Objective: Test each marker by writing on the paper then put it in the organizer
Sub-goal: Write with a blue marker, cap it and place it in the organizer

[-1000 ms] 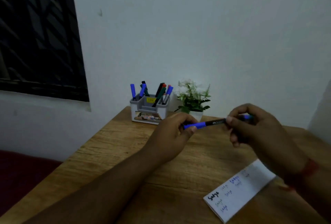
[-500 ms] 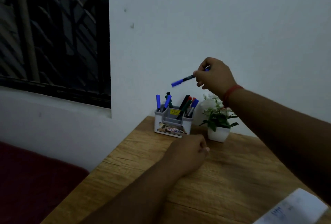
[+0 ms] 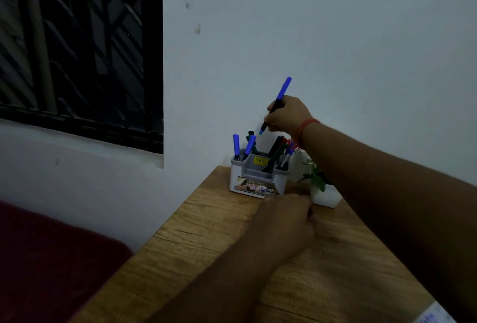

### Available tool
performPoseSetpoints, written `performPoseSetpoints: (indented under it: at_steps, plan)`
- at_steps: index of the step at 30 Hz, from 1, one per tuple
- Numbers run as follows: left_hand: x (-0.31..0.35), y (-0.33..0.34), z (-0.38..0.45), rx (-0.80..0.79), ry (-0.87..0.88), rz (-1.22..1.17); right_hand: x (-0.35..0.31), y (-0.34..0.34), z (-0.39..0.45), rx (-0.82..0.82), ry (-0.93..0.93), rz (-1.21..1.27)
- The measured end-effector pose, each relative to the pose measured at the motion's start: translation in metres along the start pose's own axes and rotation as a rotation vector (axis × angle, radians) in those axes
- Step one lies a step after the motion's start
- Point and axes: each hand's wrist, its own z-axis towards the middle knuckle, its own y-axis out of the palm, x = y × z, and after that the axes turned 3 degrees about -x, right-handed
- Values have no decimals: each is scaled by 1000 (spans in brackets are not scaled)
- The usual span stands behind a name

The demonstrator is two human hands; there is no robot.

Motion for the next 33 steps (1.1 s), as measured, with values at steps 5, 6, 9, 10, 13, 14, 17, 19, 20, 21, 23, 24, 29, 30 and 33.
performPoseSetpoints:
  at_steps: [5,6,9,10,13,14,17,19,20,21,23,24,29,30,33]
  plan:
    - [0,-2,0,-57,-6,37,-11,6,5,-80,5,-350]
    - [0,-2,0,-74,-10,32,-13,7,6,-89,5,-397]
    - [0,-3,-1,-98,-25,8,-14,11,8,-108,25,-461]
    - [0,-4,-1,-99,-26,8,-13,13,9,-113,27,-473]
    - [1,-5,-2,-110,-25,24,-10,16,7,-130,45,-490]
    - [2,-6,-2,-112,-24,25,-8,17,7,-131,49,-491]
    - [4,-7,-2,-111,-20,25,-6,17,6,-125,53,-501]
    - [4,-8,-3,-112,-19,27,-4,17,7,-118,46,-513]
    - [4,-8,-3,-117,-22,30,-4,17,7,-115,37,-523]
    - [5,-9,-3,-127,-25,31,-3,17,7,-112,26,-537]
    - [5,-10,-3,-141,-31,32,-2,17,8,-105,12,-570]
    - [5,-9,-3,-140,-33,32,-1,17,8,-102,5,-583]
    - [5,-8,-3,-130,-37,28,4,18,6,-105,-18,-556]
    - [4,-8,-3,-132,-36,30,4,18,6,-107,-15,-540]
    - [4,-6,-2,-143,-38,35,6,15,4,-82,-11,-443]
